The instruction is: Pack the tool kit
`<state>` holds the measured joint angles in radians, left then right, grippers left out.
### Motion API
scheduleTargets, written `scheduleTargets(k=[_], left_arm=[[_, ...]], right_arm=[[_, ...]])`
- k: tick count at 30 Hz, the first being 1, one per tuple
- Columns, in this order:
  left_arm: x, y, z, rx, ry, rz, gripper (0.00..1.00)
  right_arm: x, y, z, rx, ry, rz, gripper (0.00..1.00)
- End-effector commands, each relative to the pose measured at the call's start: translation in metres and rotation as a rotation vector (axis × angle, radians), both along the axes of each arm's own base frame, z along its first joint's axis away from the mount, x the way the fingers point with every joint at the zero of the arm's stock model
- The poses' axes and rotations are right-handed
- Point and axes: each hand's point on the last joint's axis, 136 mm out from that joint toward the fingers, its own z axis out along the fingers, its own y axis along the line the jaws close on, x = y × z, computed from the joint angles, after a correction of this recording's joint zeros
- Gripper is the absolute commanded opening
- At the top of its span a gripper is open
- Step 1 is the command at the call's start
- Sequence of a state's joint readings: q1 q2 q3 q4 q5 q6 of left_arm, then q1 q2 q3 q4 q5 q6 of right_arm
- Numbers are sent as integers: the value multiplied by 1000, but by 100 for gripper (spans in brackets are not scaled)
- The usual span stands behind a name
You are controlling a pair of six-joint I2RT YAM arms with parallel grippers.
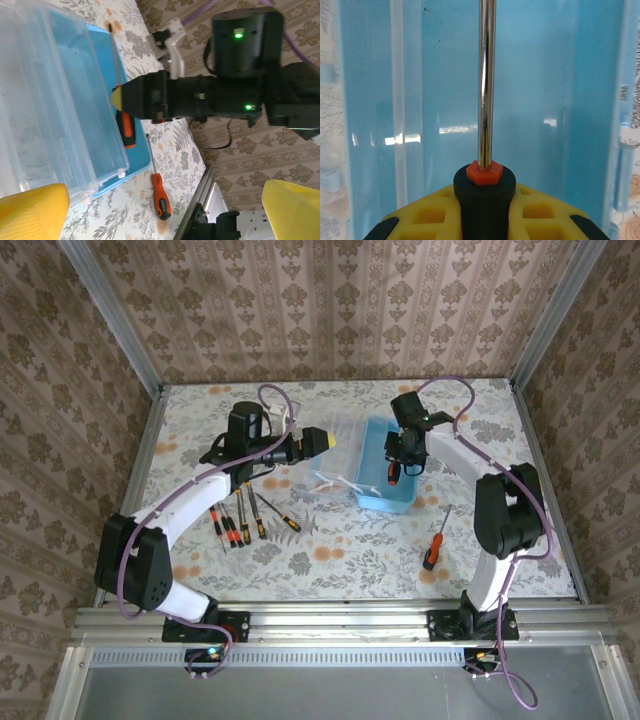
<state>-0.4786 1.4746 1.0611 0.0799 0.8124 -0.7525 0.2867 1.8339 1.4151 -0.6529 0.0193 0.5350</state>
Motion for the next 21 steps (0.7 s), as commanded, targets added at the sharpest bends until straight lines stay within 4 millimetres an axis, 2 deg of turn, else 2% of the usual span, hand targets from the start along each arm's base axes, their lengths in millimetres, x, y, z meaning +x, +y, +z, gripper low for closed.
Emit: scheduleTargets(k=[1, 9, 11, 21], left_arm=[[-2, -1, 8, -20, -24, -6, 100], [0, 9, 13, 32, -73, 38, 100], [-1, 10, 15, 33, -80, 39, 100], [-1, 10, 15, 35, -75, 38, 100]], right_arm=[[9, 9, -1, 27, -3, 26, 21], [16, 17, -26, 73, 55, 37, 24], [16, 13, -29, 64, 62, 24, 24], [17, 14, -32, 133, 80, 22, 34]])
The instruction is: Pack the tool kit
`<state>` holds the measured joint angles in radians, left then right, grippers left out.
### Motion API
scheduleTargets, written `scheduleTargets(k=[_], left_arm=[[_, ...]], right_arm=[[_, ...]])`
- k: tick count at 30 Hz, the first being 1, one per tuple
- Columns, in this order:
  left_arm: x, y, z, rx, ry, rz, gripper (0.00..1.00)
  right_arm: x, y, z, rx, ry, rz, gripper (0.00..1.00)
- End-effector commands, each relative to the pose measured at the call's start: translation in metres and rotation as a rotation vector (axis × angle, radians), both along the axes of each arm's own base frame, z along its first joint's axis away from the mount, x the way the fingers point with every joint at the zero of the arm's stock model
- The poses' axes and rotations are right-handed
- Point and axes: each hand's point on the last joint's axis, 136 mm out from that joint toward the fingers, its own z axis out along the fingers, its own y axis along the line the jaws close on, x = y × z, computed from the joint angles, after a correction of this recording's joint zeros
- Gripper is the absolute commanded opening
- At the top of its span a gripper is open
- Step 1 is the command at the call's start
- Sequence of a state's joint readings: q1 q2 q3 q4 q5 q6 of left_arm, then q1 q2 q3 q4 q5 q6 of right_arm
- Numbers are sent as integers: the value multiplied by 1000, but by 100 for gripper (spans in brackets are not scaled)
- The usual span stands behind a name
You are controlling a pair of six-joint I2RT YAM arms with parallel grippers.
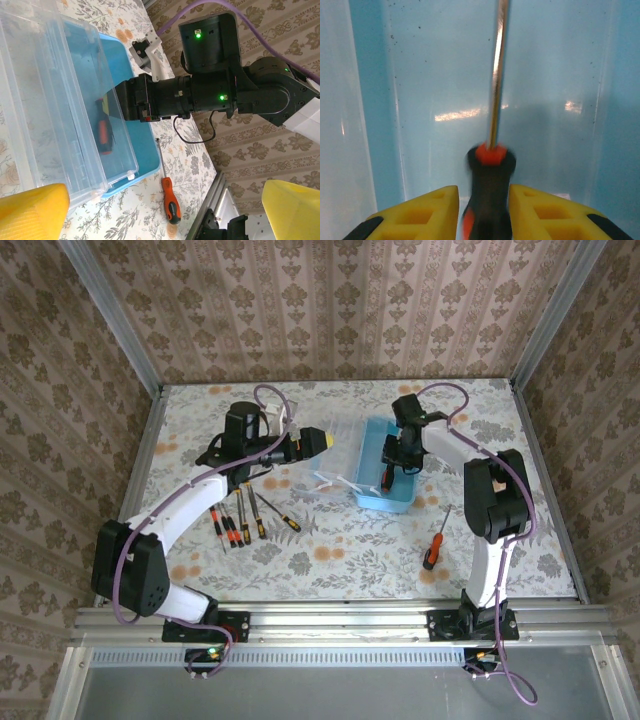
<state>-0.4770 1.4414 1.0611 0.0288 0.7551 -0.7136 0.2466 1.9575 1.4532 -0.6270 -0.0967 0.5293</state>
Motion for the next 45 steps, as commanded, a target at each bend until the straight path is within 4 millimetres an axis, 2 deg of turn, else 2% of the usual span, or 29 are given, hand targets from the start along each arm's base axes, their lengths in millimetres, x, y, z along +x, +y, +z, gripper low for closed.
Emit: scheduleTargets(k=[1, 6, 10, 13, 14, 17, 20, 23, 26, 30, 33, 38, 42, 45], left_arm=[[-3, 3, 15, -3, -47, -4, 100], [-3, 5, 17, 3, -61, 3, 100], [1, 11, 14, 36, -72, 45, 100], [10, 25, 7, 94, -73, 132, 100], [19, 38, 4, 112, -66, 185, 100], [33, 66, -7, 179, -25, 308, 100], [43, 89, -19, 236, 26, 396, 100], [50, 101, -22, 253, 43, 433, 100], [53, 107, -24, 249, 57, 450, 100], [53, 108, -20, 230, 60, 449, 100], [53, 111, -18, 229, 56, 460, 100], [53, 110, -16, 224, 53, 458, 100], [53, 110, -16, 221, 57, 457, 100], [52, 110, -15, 218, 55, 455, 100]], right_arm=[[6, 9, 4, 49, -7, 10, 34], [7, 9, 12, 50, -22, 19, 34], [9, 8, 48, 59, -91, 18, 34], [4, 2, 85, 53, -168, 2, 35], [-1, -2, 94, 45, -184, -6, 35], [-22, -14, 104, 14, -201, -32, 37], [-53, -32, 96, -32, -186, -51, 41], [-90, -56, 84, -73, -164, -94, 44], [-128, -76, 72, -83, -133, -141, 54], [-169, -89, 50, -110, -68, -170, 60], [-190, -92, 30, -109, -5, -189, 62], [-211, -84, -6, -52, 91, -211, 62], [-220, -83, -23, -46, 135, -229, 61], [-225, -81, -32, -32, 157, -233, 55]])
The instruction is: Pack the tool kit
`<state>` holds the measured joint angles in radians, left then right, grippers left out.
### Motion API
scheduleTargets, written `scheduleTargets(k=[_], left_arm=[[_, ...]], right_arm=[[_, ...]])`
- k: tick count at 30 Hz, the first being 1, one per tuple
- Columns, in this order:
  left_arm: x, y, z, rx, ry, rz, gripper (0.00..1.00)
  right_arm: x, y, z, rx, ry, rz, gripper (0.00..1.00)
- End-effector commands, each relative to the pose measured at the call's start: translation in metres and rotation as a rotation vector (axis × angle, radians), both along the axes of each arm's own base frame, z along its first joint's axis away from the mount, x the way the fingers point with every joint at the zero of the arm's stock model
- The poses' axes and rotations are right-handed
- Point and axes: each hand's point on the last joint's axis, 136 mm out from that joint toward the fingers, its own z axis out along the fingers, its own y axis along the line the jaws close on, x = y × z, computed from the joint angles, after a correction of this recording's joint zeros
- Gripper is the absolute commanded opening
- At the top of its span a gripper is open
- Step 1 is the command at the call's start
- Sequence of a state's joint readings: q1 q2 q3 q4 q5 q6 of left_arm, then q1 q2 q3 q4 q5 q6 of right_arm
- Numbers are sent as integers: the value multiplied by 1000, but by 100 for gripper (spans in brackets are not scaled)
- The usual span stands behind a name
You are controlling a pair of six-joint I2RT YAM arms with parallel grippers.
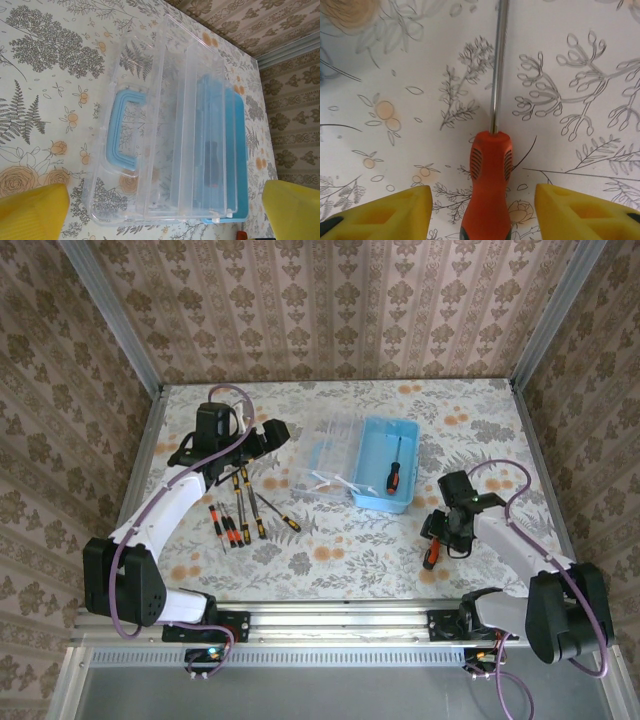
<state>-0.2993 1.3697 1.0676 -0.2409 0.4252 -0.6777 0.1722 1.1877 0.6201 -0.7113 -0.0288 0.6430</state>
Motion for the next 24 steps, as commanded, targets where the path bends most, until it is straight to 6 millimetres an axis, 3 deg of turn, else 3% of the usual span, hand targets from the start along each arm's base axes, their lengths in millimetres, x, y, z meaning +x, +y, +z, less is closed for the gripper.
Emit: scheduleTargets(k=[1, 3, 10, 14, 24], left_arm=[[1, 1, 19, -20, -33, 6, 100], [1, 1, 20, -24, -35, 3, 100], [1, 0, 19, -30, -30, 2, 100], [1, -1, 18, -31, -27, 0, 100], [1, 3, 19, -15, -37, 11, 100]], right_arm=[[-2, 4, -9, 34, 13, -32, 54], [-3, 6, -14, 49, 14, -28, 47], [-2, 14, -21, 81, 36, -17, 37], [4, 15, -19, 81, 35, -1, 20], [28, 7, 11, 22, -56, 24, 15]])
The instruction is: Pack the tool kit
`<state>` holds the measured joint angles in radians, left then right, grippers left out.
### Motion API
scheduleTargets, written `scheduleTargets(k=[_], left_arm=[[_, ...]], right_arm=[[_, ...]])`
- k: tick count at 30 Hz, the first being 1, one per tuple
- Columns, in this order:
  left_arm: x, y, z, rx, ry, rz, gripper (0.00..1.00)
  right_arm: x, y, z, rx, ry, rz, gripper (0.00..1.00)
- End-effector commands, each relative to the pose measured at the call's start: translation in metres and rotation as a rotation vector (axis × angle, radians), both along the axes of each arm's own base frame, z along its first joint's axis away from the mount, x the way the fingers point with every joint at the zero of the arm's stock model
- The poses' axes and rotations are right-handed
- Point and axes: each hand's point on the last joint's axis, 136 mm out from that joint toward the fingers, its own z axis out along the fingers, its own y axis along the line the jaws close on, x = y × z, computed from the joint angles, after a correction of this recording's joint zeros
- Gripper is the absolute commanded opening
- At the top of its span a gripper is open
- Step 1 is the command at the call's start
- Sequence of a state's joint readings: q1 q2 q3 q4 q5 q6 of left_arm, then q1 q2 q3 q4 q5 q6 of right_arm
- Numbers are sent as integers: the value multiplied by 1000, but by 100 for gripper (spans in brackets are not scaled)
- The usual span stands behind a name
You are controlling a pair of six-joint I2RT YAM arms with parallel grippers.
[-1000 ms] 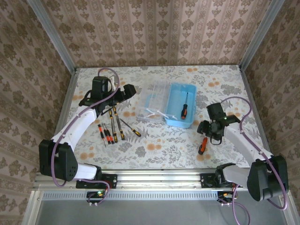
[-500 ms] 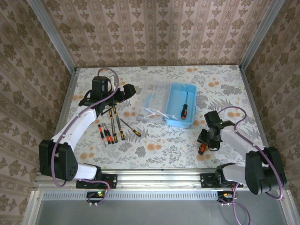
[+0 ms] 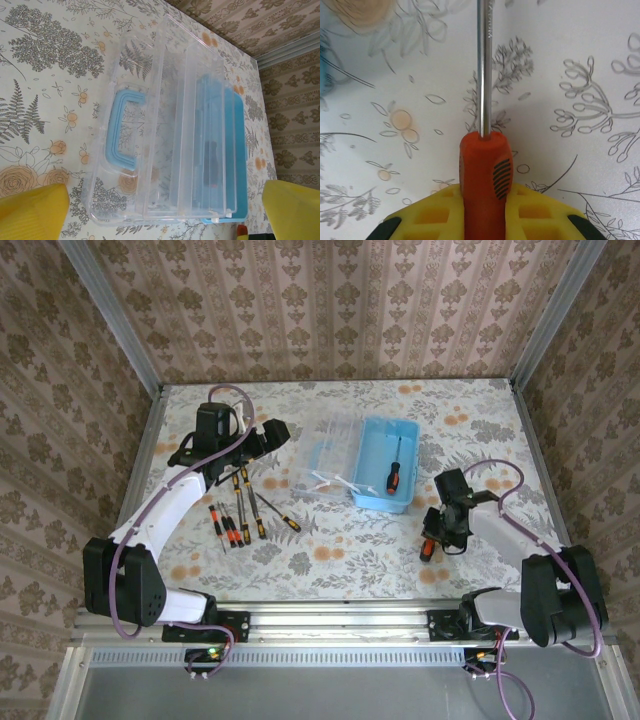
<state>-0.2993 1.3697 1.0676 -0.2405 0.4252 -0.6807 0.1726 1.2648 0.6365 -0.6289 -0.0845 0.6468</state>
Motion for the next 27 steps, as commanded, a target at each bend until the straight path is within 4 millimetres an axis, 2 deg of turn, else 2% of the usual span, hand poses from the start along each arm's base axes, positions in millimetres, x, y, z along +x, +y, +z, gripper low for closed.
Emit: scheduleTargets(k=[1, 5, 9, 12, 16, 21, 24, 27], left_arm=[[1, 3, 17, -11, -34, 8, 100], [3, 5, 16, -5, -31, 15, 100], [8, 15, 14, 4, -30, 44, 100], [12, 25, 13, 3, -27, 72, 100], [15, 29, 11, -2, -19, 85, 100], [15, 31, 13, -6, -24, 89, 100], [16, 31, 13, -12, -21, 88, 100], [17, 31, 13, -26, -17, 88, 100]], right_arm=[[15, -5, 21, -40, -55, 19, 14], [43, -2, 55, -50, -141, 43, 15], [87, 9, 96, -68, -233, 98, 14], [121, 23, 110, -79, -266, 145, 15], [164, 37, 108, -80, -255, 194, 15], [203, 55, 81, -50, -182, 248, 15], [211, 66, 73, -28, -163, 266, 14], [212, 74, 65, 28, -147, 237, 15]])
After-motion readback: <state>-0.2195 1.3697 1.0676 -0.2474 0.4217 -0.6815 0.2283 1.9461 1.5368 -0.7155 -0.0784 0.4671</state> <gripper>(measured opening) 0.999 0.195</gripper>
